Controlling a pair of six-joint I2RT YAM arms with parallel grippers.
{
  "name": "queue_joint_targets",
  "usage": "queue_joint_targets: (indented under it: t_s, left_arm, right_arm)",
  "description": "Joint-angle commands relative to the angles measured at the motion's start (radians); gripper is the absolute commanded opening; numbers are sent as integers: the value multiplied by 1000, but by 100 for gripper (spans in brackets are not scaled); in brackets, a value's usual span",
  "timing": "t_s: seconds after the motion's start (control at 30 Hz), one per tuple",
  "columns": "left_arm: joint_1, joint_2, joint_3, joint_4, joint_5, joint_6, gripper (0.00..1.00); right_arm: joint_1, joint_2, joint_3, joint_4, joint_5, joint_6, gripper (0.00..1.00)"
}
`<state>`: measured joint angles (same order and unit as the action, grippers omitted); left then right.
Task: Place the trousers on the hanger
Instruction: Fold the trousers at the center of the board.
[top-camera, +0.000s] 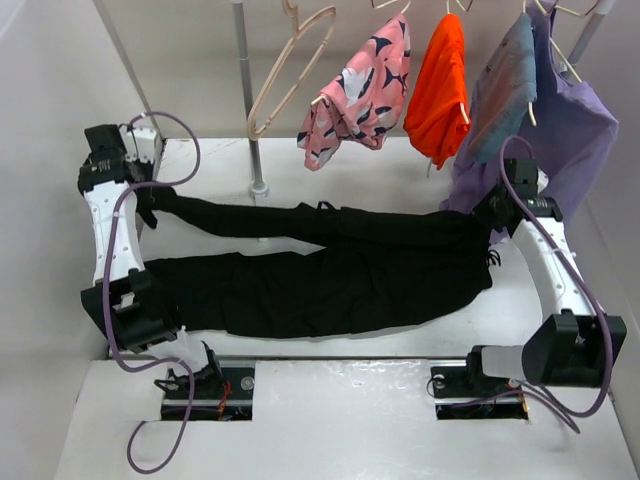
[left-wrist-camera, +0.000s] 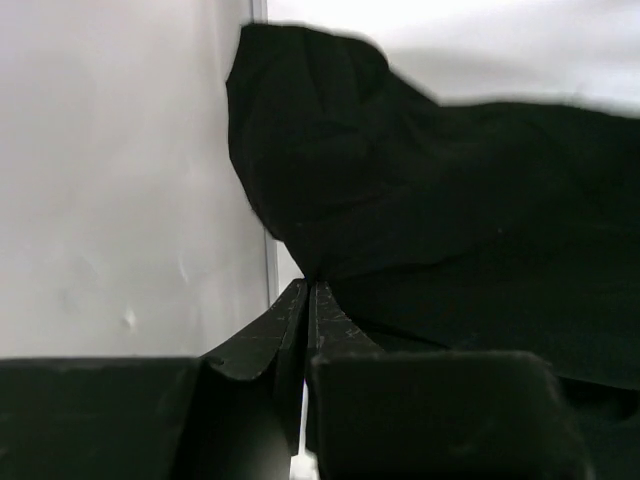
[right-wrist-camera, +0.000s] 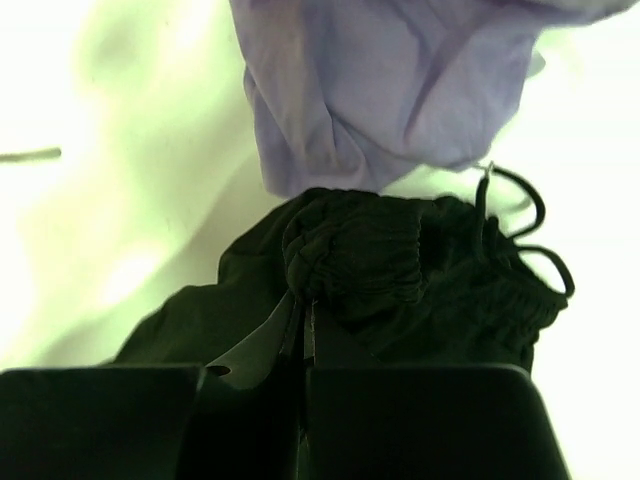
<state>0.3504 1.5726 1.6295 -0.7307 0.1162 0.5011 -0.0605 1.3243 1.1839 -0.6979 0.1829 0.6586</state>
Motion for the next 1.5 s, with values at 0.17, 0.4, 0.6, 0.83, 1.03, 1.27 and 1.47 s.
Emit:
queue_joint_targets:
  t_s: [0.17,0.4,0.6,0.83,1.03,1.27,1.47]
  left_arm:
    - [21,-89,-212,73,-167,123,0]
    - [33,-10,59,-125,-225,137,0]
    - [90,-235,-340,-153,-419,275,0]
    - [110,-306,-686,-65,-374,281,0]
    - [131,-200,-611,-55,-374,241,0]
    - [140,-259,-504,-127,-429,283,0]
    - [140,-333,-607,-162,-457,312,6]
  right_arm:
    - [-22,-79,-72,23,-59,-43,0]
    - [-35,-100,36,-40,-92,-68,0]
    - [-44,-345,-249,-68,-200,70,0]
    - [-82,-432,-469,-8,-243,145,0]
    - [-114,-382,-419,-8,-198,112,0]
    - [-157,-416,-339,-61,-189,69,0]
    - [-167,-500,-413,-101,-207,150,16]
